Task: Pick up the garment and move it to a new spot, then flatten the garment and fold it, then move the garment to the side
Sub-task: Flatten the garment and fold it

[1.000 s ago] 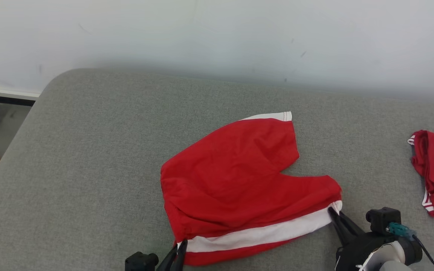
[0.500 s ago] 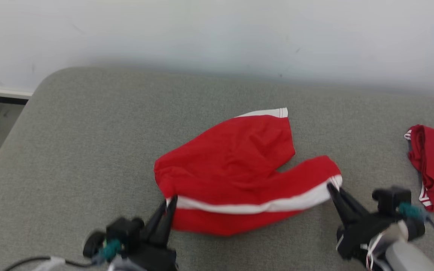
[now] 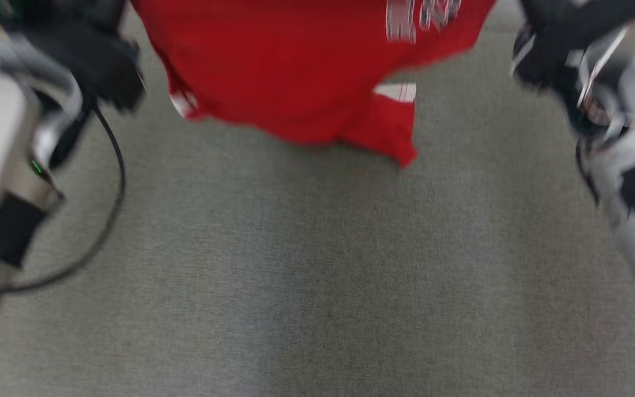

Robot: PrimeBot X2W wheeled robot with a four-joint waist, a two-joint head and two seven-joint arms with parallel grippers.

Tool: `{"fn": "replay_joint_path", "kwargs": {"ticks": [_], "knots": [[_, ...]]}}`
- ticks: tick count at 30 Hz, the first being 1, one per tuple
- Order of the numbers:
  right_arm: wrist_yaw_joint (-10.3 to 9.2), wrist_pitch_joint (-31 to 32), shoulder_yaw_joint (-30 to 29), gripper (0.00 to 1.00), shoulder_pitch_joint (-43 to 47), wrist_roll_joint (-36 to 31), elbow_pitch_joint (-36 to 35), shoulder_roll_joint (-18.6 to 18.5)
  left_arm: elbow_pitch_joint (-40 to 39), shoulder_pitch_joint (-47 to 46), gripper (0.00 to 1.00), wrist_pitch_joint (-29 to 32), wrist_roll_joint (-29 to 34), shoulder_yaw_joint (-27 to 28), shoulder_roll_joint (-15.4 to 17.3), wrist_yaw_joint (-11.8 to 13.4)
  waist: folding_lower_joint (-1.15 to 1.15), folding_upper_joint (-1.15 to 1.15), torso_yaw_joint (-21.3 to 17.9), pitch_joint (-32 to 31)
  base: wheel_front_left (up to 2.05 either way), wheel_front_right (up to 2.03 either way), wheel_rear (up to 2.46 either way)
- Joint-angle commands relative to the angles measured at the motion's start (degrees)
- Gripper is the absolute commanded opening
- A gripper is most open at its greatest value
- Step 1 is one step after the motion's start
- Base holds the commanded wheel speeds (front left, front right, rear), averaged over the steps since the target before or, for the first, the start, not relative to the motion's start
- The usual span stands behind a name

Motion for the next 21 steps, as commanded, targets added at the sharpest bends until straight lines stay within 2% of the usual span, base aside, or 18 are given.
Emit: {"fn": "replay_joint_path", "kwargs": {"ticks": [1,7,11,16,21], "knots": [[0.06,0.1,-0.4,0.0,-1.3,0.2,0.8,0.1,0.4,-1.6,0.0,0.1,-0.6,0.0,0.1,0.2,-0.02,-0.01,-3.5,8.3,0.0,0.0,0.0],[-0.02,0.5,-3.4,0.0,-23.5,-1.6,11.6,2.9,7.6,-22.3,0.0,2.9,-5.9,0.3,1.5,0.2,-0.02,-0.01,-5.0,14.0,0.0,0.0,0.0],[-0.03,-0.7,-4.6,0.0,-34.7,-4.0,18.0,4.3,11.3,-32.8,0.0,3.5,-6.1,-0.6,1.4,0.2,-0.02,-0.01,-6.2,16.4,0.0,0.0,0.0],[-0.06,-2.6,-5.3,0.0,-43.5,-7.4,24.4,4.7,16.0,-41.1,0.0,3.0,-6.6,-3.3,0.8,0.2,-0.02,-0.01,-6.4,17.0,0.0,0.0,0.0],[-0.05,-4.5,-5.7,0.0,-48.2,-10.1,29.2,5.4,20.0,-45.4,0.0,0.6,-8.4,-5.8,-1.1,0.2,-0.02,-0.01,-6.3,16.8,0.0,0.0,0.0]]}}
